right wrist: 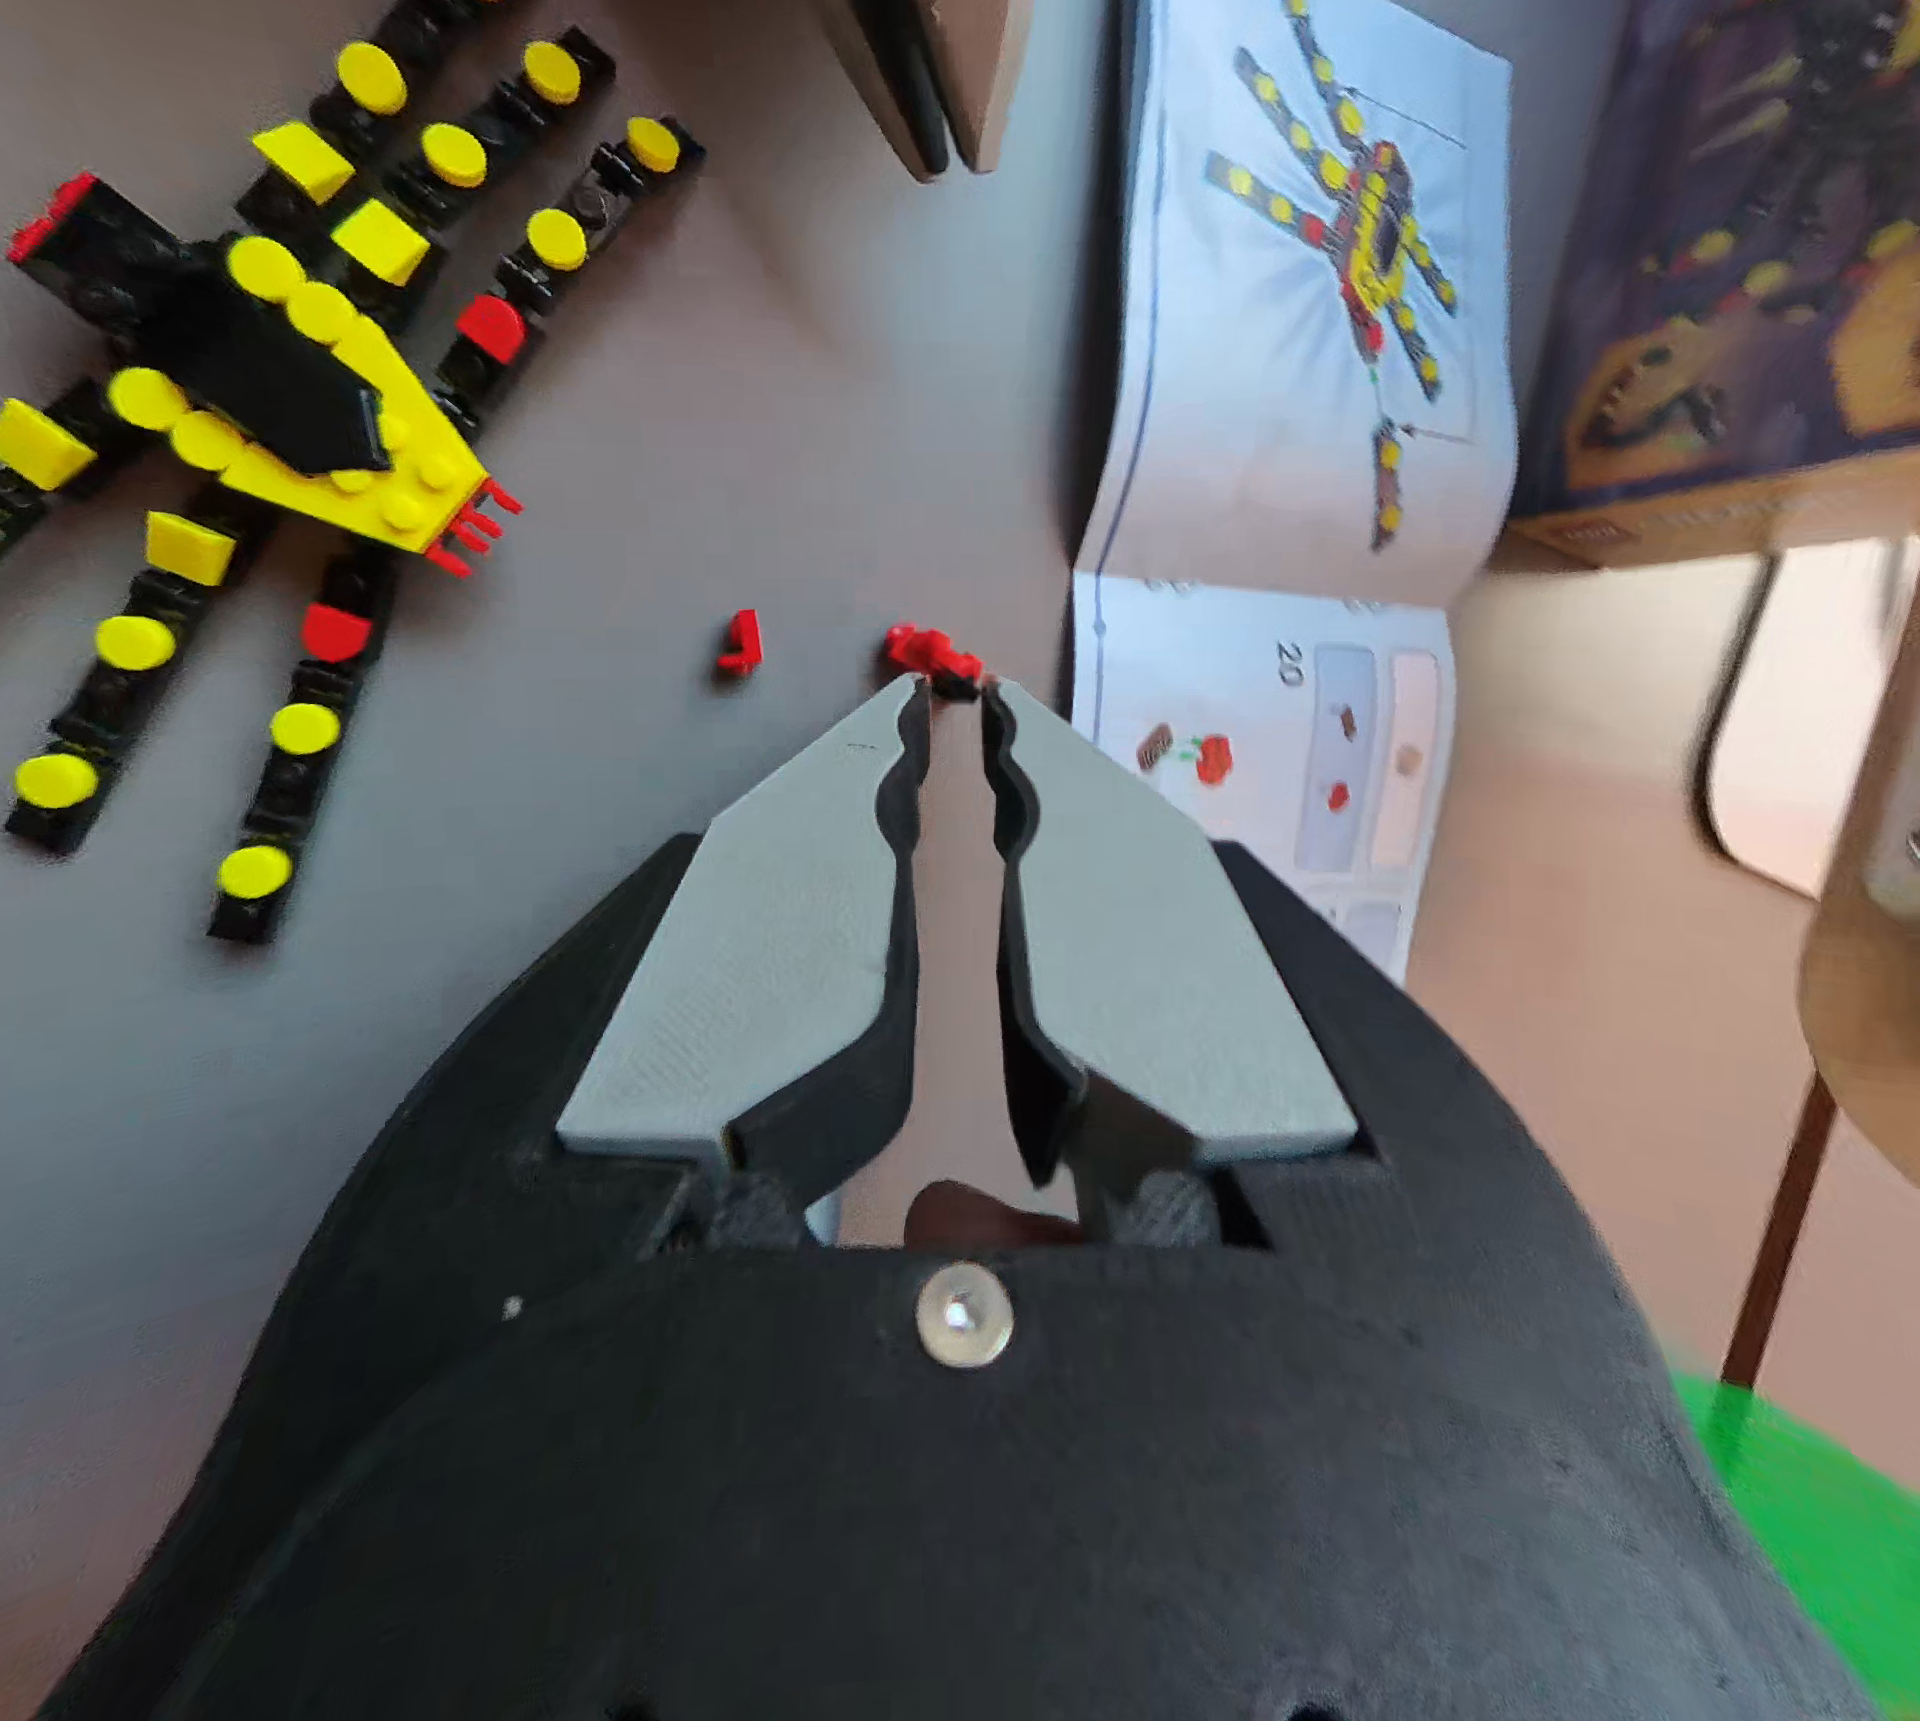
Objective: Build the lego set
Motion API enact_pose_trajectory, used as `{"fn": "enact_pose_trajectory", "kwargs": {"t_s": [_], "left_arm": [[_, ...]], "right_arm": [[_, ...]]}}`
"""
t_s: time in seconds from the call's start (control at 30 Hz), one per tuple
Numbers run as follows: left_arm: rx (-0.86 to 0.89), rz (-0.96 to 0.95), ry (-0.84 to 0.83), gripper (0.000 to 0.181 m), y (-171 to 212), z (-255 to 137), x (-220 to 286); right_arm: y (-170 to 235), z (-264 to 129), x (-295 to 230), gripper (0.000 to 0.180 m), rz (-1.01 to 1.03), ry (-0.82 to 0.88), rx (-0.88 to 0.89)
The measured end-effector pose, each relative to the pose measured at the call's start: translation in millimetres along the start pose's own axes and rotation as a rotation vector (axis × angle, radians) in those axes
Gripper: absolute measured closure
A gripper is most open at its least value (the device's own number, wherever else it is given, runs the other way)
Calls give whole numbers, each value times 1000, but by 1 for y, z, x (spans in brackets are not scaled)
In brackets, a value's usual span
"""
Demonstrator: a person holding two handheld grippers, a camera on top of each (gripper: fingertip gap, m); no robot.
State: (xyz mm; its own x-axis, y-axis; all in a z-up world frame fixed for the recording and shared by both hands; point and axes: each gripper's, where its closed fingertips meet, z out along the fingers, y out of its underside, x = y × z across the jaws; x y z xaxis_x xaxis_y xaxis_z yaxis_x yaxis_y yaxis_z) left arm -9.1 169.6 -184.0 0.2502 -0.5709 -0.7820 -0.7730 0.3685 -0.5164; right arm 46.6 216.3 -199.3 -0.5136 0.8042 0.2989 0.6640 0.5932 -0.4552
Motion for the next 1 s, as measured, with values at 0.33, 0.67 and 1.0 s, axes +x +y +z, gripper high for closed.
{"fn": "enact_pose_trajectory", "kwargs": {"t_s": [0.33,0.67,1.0], "left_arm": [[-3,-24,20,179,1,3,4],[-17,-32,21,179,5,3,3],[-31,-17,25,179,7,5,6]], "right_arm": [[20,-33,-11,168,353,203,190],[-7,-21,-12,167,558,154,288],[3,-5,-6,154,565,198,239]]}}
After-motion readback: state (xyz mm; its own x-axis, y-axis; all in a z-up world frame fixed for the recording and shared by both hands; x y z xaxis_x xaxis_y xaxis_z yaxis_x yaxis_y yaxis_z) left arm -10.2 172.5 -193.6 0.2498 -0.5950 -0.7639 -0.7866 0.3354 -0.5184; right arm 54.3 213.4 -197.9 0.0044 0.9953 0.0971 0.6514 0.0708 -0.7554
